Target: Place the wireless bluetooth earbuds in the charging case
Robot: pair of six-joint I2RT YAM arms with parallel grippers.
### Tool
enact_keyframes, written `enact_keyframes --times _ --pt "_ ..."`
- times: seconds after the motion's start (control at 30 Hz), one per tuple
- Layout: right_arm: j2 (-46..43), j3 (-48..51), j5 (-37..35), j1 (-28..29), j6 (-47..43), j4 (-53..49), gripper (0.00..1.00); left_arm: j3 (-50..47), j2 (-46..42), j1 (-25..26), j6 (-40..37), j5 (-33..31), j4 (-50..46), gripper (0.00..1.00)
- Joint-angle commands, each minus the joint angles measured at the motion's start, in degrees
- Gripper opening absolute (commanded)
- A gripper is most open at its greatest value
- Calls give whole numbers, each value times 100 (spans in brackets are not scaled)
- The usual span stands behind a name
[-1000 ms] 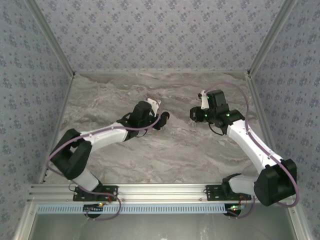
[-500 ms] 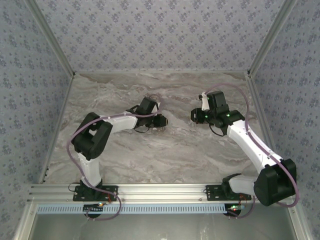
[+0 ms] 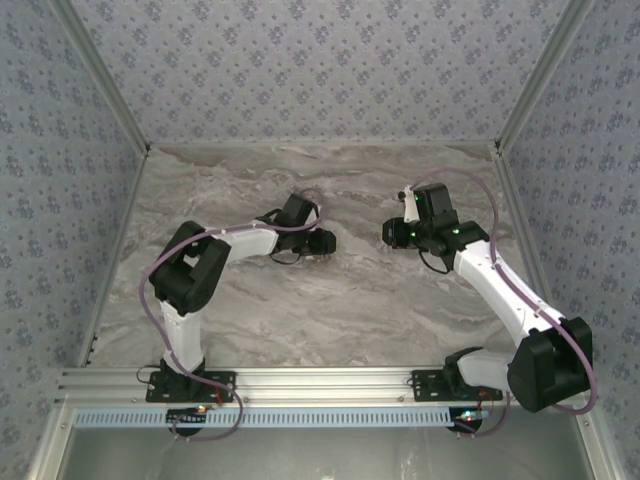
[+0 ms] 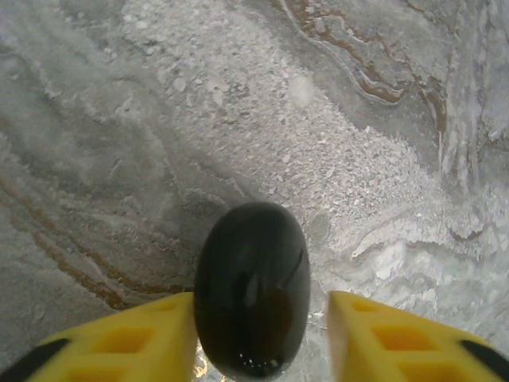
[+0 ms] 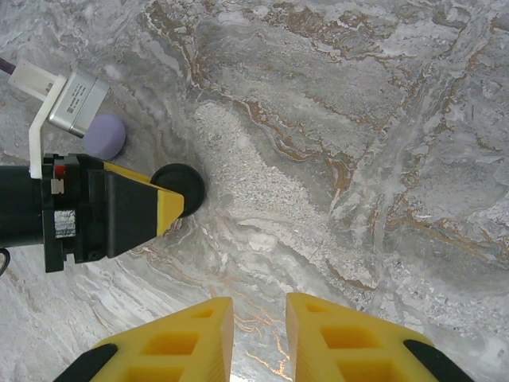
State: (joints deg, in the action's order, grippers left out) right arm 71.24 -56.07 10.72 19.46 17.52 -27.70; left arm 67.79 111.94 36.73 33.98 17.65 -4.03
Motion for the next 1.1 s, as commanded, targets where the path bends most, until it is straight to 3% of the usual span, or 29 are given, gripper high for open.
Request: enact_keyframes --times 0.0,0.27,0.5,0.77,1.07 --pt "-71 27 -121 -54 -16 -97 26 42 -17 -32 -42 -252 -202 55" --pt "-68 123 -479 -114 -77 -69 32 33 -748 -31 -537 -869 -762 66" --pt "27 357 -2003 -150 -96 268 37 -118 -1725 -33 -1123 -1892 -1531 67" --pt "106 759 -3148 -566 -27 993 43 -942 -2590 -70 -1753 -3544 -1329 70" --pt "322 1299 -3790 -1153 -156 1791 44 -1382 -3002 -499 -2360 -4444 -944 72"
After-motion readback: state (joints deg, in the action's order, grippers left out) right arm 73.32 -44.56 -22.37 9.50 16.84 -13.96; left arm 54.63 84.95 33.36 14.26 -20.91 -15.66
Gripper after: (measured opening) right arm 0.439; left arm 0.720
